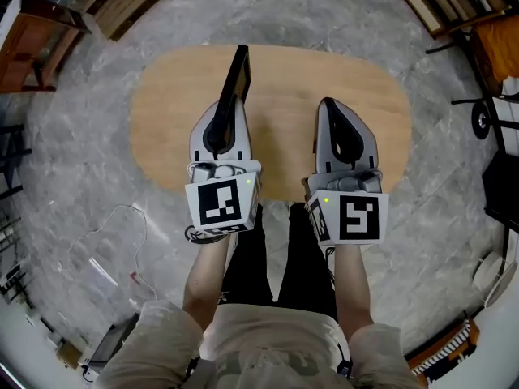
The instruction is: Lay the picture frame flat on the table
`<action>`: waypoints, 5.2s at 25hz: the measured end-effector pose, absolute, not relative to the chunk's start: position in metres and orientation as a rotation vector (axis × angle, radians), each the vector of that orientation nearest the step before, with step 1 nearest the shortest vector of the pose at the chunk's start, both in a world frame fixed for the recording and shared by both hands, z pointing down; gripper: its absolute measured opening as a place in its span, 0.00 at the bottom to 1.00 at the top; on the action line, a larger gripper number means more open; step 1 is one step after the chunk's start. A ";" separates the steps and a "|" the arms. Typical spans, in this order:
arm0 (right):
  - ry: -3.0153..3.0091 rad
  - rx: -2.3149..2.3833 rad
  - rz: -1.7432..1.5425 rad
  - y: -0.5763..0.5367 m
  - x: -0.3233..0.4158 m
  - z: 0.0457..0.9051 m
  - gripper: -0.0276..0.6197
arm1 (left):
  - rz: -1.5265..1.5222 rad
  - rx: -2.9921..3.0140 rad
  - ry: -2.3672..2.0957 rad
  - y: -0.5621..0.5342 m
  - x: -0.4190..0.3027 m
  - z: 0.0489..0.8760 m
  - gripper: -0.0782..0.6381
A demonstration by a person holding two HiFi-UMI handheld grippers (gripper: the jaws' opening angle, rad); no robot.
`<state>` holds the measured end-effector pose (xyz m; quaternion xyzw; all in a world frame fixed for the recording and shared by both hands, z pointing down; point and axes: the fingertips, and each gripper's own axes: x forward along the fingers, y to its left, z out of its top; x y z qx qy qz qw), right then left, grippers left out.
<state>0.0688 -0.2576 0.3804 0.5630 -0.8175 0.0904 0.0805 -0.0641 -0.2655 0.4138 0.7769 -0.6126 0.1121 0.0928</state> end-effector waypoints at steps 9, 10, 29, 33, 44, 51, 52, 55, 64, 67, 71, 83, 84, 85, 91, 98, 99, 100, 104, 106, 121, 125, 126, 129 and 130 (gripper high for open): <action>-2.294 1.650 0.452 -0.220 0.062 0.496 0.05 | 0.445 2.258 -1.759 -0.226 -0.076 0.511 0.14; -2.289 1.644 0.466 -0.217 0.061 0.504 0.05 | 0.452 2.256 -1.754 -0.224 -0.076 0.518 0.14; -2.236 1.640 0.559 -0.204 0.060 0.541 0.05 | 0.696 2.329 -1.703 -0.220 -0.076 0.557 0.14; -2.217 1.620 0.548 -0.200 0.060 0.549 0.05 | 1.117 2.421 -1.724 -0.228 -0.077 0.579 0.14; -2.163 1.583 0.584 -0.190 0.071 0.574 0.05 | 1.866 2.531 -1.546 -0.245 -0.063 0.644 0.14; -2.159 1.534 0.621 -0.185 0.071 0.587 0.05 | 2.151 2.567 -1.420 -0.247 -0.049 0.674 0.14; -2.157 1.530 0.628 -0.184 0.071 0.590 0.05 | 2.183 2.587 -1.393 -0.247 -0.046 0.677 0.14; -2.149 1.516 0.650 -0.182 0.070 0.598 0.05 | 2.254 2.587 -1.333 -0.244 -0.045 0.691 0.14; -2.162 1.527 0.685 -0.178 0.072 0.601 0.05 | 2.310 2.589 -1.164 -0.229 -0.040 0.714 0.14; -2.166 1.513 0.704 -0.177 0.070 0.608 0.05 | 2.296 2.586 -1.117 -0.229 -0.039 0.719 0.14; -2.161 1.513 0.751 -0.174 0.072 0.612 0.05 | 2.243 2.541 -0.933 -0.219 -0.037 0.733 0.19; -2.199 1.393 0.894 -0.158 0.059 0.624 0.05 | 2.128 2.492 -0.538 -0.189 -0.032 0.755 0.51; -2.201 1.385 0.894 -0.158 0.057 0.625 0.05 | 2.135 2.488 -0.518 -0.186 -0.033 0.758 0.53; -2.204 1.377 0.896 -0.158 0.055 0.626 0.05 | 2.139 2.485 -0.505 -0.184 -0.034 0.759 0.53; -2.289 1.289 0.917 -0.154 0.042 0.620 0.05 | 2.008 2.478 -0.386 -0.175 -0.030 0.759 0.59; -2.286 1.266 0.926 -0.150 0.040 0.626 0.05 | 1.956 2.456 -0.339 -0.166 -0.030 0.765 0.62; -2.288 1.272 0.925 -0.151 0.042 0.625 0.05 | 1.923 2.451 -0.333 -0.165 -0.028 0.765 0.63; -2.290 1.281 0.924 -0.152 0.044 0.624 0.05 | 1.892 2.443 -0.322 -0.162 -0.025 0.765 0.63; -2.291 1.301 0.924 -0.156 0.048 0.624 0.05 | 1.880 2.433 -0.309 -0.160 -0.022 0.766 0.65; -2.288 1.301 0.919 -0.157 0.049 0.626 0.05 | 1.875 2.431 -0.312 -0.160 -0.022 0.767 0.65; -2.265 1.289 0.858 -0.164 0.045 0.609 0.05 | 1.759 2.439 -0.382 -0.167 -0.020 0.736 0.65; -2.271 1.323 0.774 -0.184 0.047 0.568 0.05 | 1.484 2.417 -0.479 -0.183 -0.006 0.678 0.64; -2.280 1.338 0.751 -0.191 0.046 0.552 0.05 | 1.406 2.416 -0.516 -0.188 -0.003 0.658 0.63; -2.330 1.408 0.629 -0.222 0.045 0.493 0.05 | 1.198 2.454 -0.711 -0.222 0.001 0.586 0.38; -2.350 1.435 0.575 -0.233 0.045 0.470 0.05 | 1.139 2.473 -0.781 -0.235 0.001 0.560 0.35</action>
